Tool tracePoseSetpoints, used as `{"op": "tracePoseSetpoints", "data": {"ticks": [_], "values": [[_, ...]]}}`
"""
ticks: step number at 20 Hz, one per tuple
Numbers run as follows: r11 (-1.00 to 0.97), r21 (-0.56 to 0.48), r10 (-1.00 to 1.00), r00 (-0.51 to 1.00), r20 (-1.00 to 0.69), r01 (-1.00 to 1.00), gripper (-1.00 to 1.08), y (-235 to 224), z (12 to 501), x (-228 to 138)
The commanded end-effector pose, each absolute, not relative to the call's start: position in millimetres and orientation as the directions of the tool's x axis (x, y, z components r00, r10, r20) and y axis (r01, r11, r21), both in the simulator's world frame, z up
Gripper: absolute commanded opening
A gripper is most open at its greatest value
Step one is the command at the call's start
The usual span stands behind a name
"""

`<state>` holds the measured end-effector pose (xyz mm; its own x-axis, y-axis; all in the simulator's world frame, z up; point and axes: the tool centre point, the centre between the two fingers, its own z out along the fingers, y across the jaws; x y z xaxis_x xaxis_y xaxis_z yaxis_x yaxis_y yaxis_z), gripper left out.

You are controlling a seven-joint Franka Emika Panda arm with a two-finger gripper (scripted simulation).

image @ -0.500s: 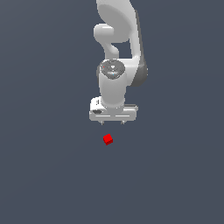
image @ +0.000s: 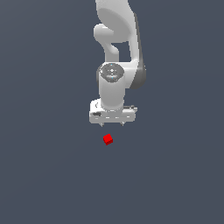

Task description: Pick up the red cube and move it to a goal position.

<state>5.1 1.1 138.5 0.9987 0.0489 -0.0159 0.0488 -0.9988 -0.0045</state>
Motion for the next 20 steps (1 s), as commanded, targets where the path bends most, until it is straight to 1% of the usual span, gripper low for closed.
{"op": "tracePoseSetpoints", "data": {"ticks": [1,6,14,20], "values": [[-0.997,-0.005,0.076,0.997,-0.015,0.076,1.00,-0.9,130.8,5.9],[-0.987,-0.005,0.161,0.987,-0.012,0.161,1.00,-6.3,107.8,9.5],[-0.940,-0.004,0.340,0.940,-0.005,0.340,1.00,-16.8,57.7,19.9],[-0.903,-0.002,0.430,0.903,-0.001,0.430,1.00,-21.3,31.8,27.0]]}}
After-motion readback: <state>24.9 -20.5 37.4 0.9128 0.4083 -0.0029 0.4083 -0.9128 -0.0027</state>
